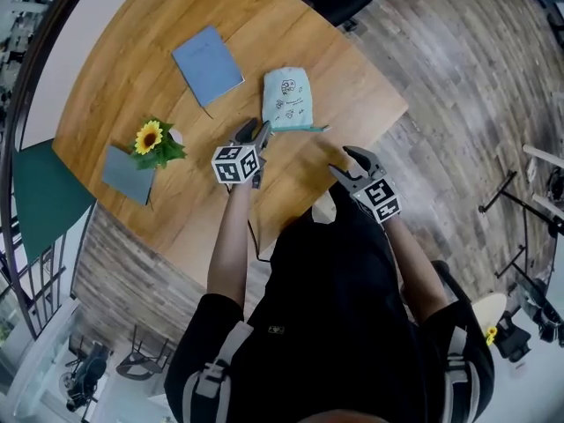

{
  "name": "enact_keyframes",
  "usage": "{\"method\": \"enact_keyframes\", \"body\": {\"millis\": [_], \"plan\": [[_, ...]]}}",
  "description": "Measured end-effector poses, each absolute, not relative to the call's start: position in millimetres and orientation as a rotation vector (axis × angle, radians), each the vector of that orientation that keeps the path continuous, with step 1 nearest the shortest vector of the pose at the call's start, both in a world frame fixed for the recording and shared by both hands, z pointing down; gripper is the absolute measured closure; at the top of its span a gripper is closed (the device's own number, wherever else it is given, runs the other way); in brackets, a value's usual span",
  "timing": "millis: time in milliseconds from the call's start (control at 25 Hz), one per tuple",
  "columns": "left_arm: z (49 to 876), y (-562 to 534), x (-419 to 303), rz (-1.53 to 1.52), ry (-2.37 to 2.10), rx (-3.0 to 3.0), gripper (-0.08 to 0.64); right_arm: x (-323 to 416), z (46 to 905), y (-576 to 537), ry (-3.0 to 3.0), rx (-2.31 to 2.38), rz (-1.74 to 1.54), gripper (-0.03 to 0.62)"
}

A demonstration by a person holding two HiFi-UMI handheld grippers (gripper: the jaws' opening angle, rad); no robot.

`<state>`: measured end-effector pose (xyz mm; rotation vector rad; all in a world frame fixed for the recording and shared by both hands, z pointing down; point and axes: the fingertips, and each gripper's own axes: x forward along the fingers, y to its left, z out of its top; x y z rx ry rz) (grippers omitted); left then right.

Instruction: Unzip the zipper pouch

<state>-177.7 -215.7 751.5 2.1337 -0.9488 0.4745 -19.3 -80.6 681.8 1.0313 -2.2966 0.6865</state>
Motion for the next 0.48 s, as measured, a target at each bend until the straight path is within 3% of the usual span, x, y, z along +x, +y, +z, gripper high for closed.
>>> {"method": "enact_keyframes", "body": {"millis": [480], "plan": [[771, -223, -172, 0.707, -1.021, 2.182, 0.393, -10, 688, -85, -2.277, 1.030, 0.716, 0.365]]}}
